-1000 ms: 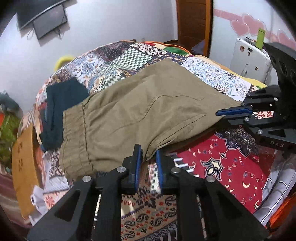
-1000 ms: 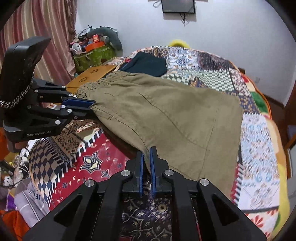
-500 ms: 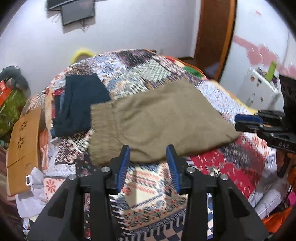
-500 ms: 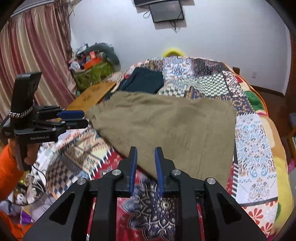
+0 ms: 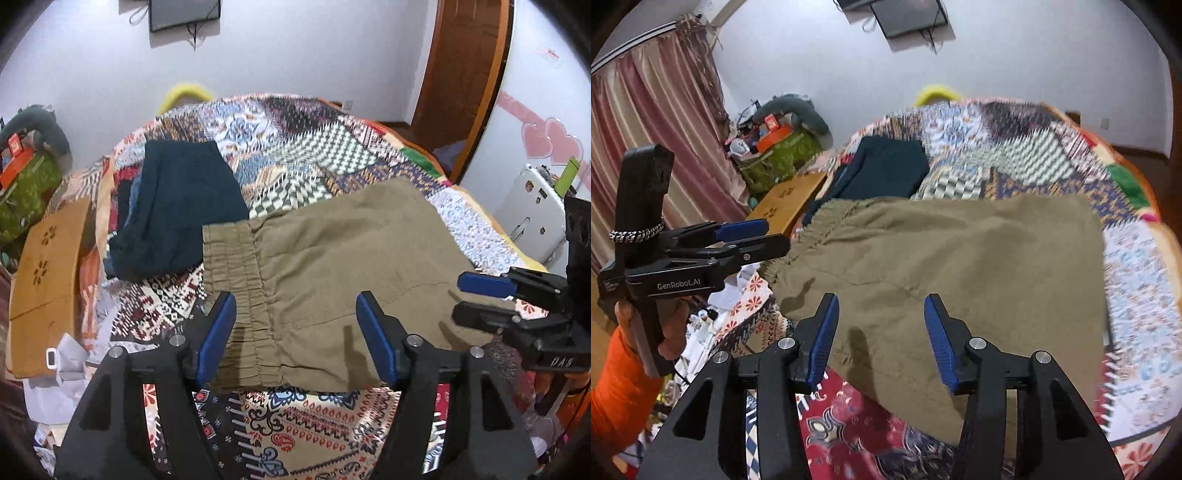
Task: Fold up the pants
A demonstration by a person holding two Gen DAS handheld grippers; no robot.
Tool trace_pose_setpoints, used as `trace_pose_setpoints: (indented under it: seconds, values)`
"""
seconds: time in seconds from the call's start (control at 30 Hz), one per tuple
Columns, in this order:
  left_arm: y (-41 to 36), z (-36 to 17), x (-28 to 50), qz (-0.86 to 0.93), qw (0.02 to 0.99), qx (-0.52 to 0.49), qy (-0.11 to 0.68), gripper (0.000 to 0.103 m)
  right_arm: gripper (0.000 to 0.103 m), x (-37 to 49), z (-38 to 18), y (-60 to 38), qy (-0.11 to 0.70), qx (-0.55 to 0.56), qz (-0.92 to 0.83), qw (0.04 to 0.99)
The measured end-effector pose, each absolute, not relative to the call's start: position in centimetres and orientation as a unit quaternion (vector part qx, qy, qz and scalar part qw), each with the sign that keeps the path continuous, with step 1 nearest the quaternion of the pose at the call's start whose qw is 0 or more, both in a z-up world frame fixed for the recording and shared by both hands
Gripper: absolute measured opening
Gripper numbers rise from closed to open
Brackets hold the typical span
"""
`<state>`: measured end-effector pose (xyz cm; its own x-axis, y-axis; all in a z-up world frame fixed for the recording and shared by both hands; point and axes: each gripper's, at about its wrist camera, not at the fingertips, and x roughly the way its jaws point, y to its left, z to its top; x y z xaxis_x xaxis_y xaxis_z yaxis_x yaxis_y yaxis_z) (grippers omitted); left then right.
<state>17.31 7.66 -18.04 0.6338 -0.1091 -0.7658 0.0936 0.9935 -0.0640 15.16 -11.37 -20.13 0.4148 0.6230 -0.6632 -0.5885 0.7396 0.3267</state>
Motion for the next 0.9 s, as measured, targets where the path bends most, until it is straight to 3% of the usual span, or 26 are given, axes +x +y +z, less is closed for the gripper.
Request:
trace_pose_setpoints:
  seconds: [0.23,0.3,0.43,0.9]
  values:
    - [9.7,-22.0,18.0,-0.01,0.89,0.012,0.455,0.067,0.044,15.7,-23.4,-11.9,0.442,0.01,0.347,0.827]
    - [10.8,-22.6,17.9,-0.01,0.888,-0.004,0.459,0.072,0.044,15.3,-23.6,-13.0,0.438,0.002,0.341,0.832]
    - [12.2,-23.2,17.6,-0.02,0.887,-0.045,0.46,0.075,0.044,15.0,-23.9,-15.2,0.452,-0.003,0.318,0.833]
    - [11.5,-23.5,17.0,0.002,0.891,-0.023,0.453,0.077,0.044,12.9,-25.1,-24.1,0.484,0.02,0.238,0.842]
